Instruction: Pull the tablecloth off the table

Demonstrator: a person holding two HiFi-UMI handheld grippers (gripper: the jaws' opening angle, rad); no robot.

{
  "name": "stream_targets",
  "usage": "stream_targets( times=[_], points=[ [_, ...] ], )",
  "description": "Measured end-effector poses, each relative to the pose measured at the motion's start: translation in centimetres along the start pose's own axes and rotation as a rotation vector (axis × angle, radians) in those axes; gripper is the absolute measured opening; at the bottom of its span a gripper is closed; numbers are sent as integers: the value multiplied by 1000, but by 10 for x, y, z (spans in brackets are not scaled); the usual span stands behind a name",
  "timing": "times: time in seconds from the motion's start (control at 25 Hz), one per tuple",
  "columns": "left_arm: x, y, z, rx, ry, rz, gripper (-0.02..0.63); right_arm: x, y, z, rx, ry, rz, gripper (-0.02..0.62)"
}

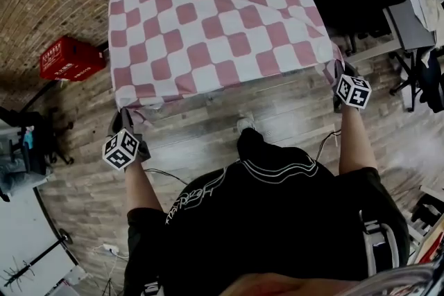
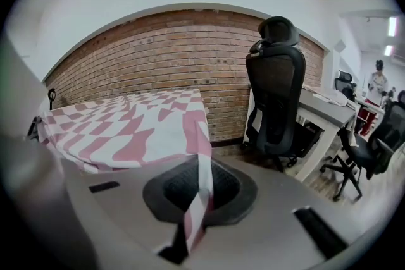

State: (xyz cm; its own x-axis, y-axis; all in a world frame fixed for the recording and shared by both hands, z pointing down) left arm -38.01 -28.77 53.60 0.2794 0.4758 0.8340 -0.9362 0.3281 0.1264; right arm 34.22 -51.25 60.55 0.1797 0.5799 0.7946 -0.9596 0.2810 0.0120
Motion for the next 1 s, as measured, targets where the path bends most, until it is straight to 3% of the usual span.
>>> stream_targets(
  times=[0.24, 0.44, 0.56, 0.8, 1.0],
  points=[
    [-22, -18, -17, 41, -33, -14, 6, -16, 0, -24, -4, -44, 32, -2],
    [-37, -31, -28, 75, -58, -40, 6, -49, 12, -53, -32, -163, 32, -2],
    [-43, -41, -40, 92, -67, -42, 6, -72, 19, -69, -65, -208, -2, -2],
    [-75, -65, -53, 121, -128, -49, 6, -117, 49, -88, -181, -316, 91, -2],
    [-109, -99, -55, 193, -164, -30, 6, -152, 79, -90, -266, -334, 77, -2]
  ],
)
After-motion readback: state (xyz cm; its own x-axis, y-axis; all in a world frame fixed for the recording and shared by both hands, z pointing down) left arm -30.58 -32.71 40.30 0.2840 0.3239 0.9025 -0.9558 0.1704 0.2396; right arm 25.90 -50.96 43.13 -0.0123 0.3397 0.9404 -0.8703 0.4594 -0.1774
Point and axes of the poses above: the fingertips, and each gripper's own axes: z forward along the fingers, y to its left, x out of its underside, the point moved 4 cm from there along -z, backward along the fingers, and after that the axes turned 4 degrees about -z, right-handed, at the moved point
